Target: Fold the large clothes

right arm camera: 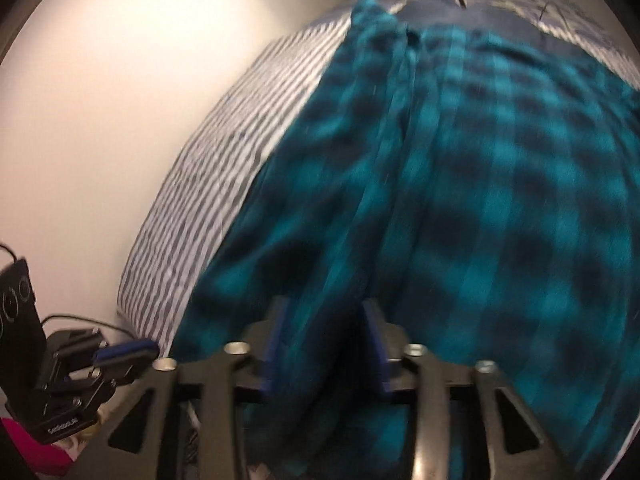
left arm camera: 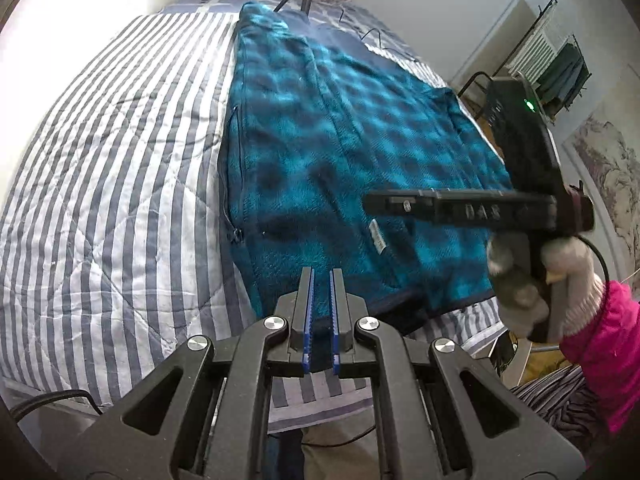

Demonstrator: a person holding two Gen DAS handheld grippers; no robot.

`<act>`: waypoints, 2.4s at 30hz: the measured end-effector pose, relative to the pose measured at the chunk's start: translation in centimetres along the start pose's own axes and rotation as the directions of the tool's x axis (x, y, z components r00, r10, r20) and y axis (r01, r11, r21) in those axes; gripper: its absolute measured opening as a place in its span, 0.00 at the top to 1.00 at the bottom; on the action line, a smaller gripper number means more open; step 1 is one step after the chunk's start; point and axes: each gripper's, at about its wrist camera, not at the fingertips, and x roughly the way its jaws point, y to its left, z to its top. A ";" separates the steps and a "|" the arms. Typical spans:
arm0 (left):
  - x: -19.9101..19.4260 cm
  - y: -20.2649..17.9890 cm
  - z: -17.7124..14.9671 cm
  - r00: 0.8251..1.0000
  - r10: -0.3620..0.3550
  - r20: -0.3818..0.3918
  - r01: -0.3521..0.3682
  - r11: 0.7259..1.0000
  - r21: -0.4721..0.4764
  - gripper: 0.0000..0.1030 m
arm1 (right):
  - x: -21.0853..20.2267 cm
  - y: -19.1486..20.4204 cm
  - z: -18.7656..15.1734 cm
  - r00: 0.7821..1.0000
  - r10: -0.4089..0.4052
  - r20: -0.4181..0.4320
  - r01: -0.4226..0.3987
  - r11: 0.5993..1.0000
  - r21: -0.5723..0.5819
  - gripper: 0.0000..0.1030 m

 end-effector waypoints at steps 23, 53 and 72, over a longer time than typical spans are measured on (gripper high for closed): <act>2.0 -2.3 1.1 0.998 -0.057 0.008 0.057 0.998 -0.028 0.76 | -3.5 -2.6 0.6 0.998 -0.002 0.061 0.001 1.000 0.009 0.65; 9.0 -7.2 0.2 0.964 -0.188 -0.187 0.200 0.979 0.049 0.83 | 9.9 -9.3 27.8 0.978 -0.070 0.197 0.053 0.995 0.087 0.95; 3.1 -6.0 -0.7 0.959 -0.254 -0.127 0.263 0.963 0.058 0.82 | 1.2 -7.9 21.7 0.962 -0.100 0.253 0.094 0.995 0.035 0.71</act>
